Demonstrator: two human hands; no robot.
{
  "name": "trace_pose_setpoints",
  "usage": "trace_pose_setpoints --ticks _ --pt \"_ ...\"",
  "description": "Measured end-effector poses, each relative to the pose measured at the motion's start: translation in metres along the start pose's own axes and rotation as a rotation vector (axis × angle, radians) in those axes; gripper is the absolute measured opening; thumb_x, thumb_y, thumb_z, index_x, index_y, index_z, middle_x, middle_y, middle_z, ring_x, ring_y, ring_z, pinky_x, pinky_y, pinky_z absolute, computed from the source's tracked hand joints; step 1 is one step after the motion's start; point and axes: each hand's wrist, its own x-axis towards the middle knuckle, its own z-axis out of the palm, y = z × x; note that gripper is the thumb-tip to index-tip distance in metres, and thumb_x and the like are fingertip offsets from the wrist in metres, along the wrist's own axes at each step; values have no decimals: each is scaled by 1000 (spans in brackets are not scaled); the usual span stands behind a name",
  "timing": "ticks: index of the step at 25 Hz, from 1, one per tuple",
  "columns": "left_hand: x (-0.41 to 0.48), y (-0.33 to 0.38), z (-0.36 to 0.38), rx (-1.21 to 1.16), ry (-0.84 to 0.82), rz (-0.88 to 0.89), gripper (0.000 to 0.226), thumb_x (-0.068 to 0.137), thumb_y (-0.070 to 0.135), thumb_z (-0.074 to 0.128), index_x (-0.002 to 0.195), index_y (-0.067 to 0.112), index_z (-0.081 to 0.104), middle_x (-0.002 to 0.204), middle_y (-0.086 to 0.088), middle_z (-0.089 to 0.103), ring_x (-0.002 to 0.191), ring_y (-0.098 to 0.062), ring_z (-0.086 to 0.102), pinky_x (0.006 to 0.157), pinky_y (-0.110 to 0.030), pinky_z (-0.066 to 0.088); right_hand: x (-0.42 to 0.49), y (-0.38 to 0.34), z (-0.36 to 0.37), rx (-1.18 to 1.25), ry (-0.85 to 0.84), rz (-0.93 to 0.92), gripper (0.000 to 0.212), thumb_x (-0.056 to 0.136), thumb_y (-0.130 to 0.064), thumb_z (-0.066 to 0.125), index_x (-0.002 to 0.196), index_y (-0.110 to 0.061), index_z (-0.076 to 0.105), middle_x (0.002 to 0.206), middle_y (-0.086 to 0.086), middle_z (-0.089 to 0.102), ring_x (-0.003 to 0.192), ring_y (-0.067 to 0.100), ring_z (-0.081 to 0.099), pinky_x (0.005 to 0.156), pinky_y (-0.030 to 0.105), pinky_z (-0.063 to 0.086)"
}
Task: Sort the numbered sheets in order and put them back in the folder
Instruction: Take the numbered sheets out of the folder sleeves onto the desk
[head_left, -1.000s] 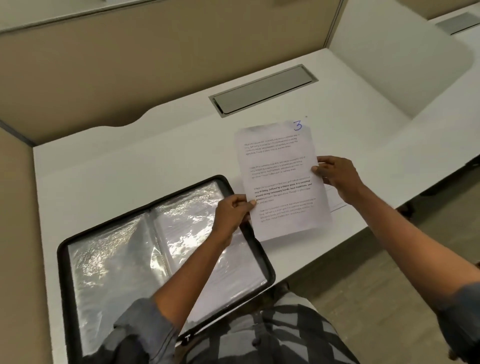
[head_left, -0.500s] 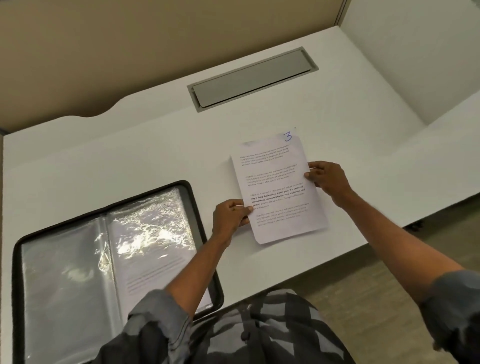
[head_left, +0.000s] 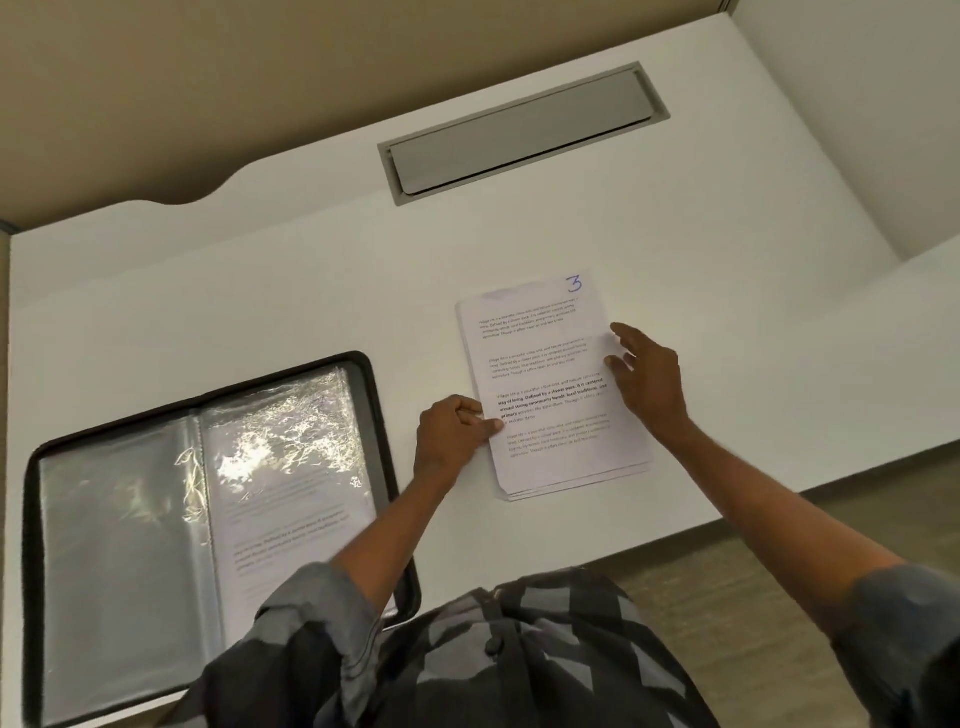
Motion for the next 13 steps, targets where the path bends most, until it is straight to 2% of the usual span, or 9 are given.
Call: trace_pose_setpoints --ticks 3,4,7,10,13 --pt "-6 -5 -4 35 48 52 31 78 31 89 100 19 69 84 4 71 75 -6 64 63 -13 45 -16 -5 15 -108 -17 -172 53 102 -17 59 153 -9 43 158 8 44 148 25 38 120 38 32" --pt "-10 -8 -6 32 58 93 26 84 29 85 103 18 70 87 4 71 79 -6 65 68 -14 48 -21 -9 22 -131 -41 -226 56 104 -19 56 155 -8 38 162 8 37 152 25 29 122 37 26" --pt "-24 -28 -17 84 72 282 17 101 19 64 115 16 72 108 4 73 99 -8 66 92 -31 55 -41 -24 50 -187 -150 -350 62 106 -23 52 160 -6 24 168 10 21 157 26 13 127 36 13" --pt "-40 -58 -34 184 79 387 26 105 15 54 126 13 70 123 0 71 115 -12 63 104 -36 51 -66 -37 80 -259 -251 -446 65 109 -29 46 162 -7 16 170 8 11 158 23 4 127 35 9" --pt "-55 -85 -55 295 128 422 32 106 17 53 136 15 63 137 -1 64 129 -16 56 115 -38 42 -90 -56 107 -295 -295 -511 62 110 -33 38 162 -7 16 170 9 10 158 23 4 127 37 9"
